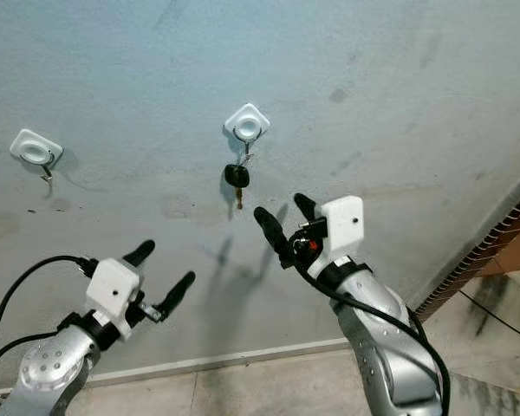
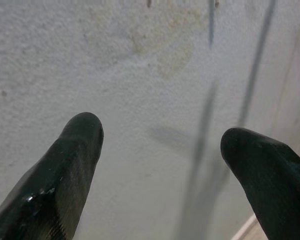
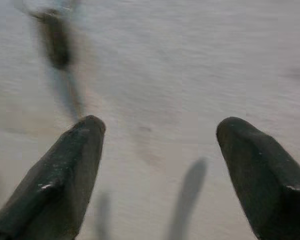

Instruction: Hang keys on a hook

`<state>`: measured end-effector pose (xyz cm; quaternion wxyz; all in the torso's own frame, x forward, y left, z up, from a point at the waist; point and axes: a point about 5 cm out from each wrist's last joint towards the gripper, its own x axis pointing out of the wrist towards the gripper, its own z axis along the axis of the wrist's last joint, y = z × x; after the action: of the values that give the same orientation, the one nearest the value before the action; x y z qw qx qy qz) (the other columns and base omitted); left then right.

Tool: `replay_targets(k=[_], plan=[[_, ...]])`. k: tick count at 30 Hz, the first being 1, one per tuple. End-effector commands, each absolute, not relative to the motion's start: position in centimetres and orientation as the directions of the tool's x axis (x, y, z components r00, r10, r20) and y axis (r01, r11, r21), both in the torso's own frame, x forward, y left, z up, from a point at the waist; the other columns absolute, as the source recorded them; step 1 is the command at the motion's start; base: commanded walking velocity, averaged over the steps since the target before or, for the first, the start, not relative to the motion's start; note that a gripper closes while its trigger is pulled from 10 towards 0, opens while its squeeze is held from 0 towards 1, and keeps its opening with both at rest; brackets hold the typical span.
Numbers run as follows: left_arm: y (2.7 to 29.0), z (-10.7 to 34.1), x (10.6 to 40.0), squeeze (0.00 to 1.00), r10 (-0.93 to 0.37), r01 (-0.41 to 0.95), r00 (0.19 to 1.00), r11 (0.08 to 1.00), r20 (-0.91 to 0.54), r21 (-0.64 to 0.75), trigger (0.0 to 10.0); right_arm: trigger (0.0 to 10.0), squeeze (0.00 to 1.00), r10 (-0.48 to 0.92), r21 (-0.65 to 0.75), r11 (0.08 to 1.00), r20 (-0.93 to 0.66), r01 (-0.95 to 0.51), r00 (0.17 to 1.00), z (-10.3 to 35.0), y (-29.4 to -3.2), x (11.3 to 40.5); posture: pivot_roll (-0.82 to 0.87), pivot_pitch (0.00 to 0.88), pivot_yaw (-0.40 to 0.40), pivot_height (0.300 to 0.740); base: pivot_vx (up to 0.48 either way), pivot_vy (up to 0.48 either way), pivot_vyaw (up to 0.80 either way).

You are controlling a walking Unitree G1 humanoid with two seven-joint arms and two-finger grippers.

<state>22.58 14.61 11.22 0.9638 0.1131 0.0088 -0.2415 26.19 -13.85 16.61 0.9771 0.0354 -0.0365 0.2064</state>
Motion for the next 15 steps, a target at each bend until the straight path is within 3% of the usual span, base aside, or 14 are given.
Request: replay_targets(k=[1, 9, 11, 15], plan=[[15.2, 11.0, 22.5, 0.0, -0.431, 0.438, 0.899, 0.87, -0.082, 0.227, 10.0, 10.0, 1.0, 0.312, 0.018, 0.949, 0.1, -0.316, 0.945, 16.8, -14.4, 25.9, 0.05, 0.035, 0.045, 0.74, 0.0, 0.0, 0.0], [16.2, 10.9, 23.0, 0.0, -0.315, 0.319, 0.947, 0.911, -0.058, 0.261, 10.0, 10.0, 1.0, 0.068, 0.044, 0.997, 0.068, -0.071, 0.995, 14.8, -15.0, 24.6, 0.03, 0.023, 0.064, 0.74, 0.0, 0.0, 0.0], [17.4, 11.2, 23.2, 0.0, -0.233, 0.234, 0.972, 0.93, -0.038, 0.282, 10.0, 10.0, 1.0, 0.0, 0.025, 1.0, 0.066, -0.001, 0.998, 14.5, -15.8, 24.3, 0.02, 0.021, 0.067, 0.74, 0.0, 0.0, 0.0], [18.0, 11.3, 23.2, 0.0, -0.167, 0.167, 0.986, 0.945, -0.026, 0.28, 10.0, 10.0, 1.0, 0.008, 0.01, 1.0, 0.068, -0.009, 0.998, 14.7, -16.2, 24.3, 0.02, 0.018, 0.069, 0.74, 0.0, 0.0, 0.0]])
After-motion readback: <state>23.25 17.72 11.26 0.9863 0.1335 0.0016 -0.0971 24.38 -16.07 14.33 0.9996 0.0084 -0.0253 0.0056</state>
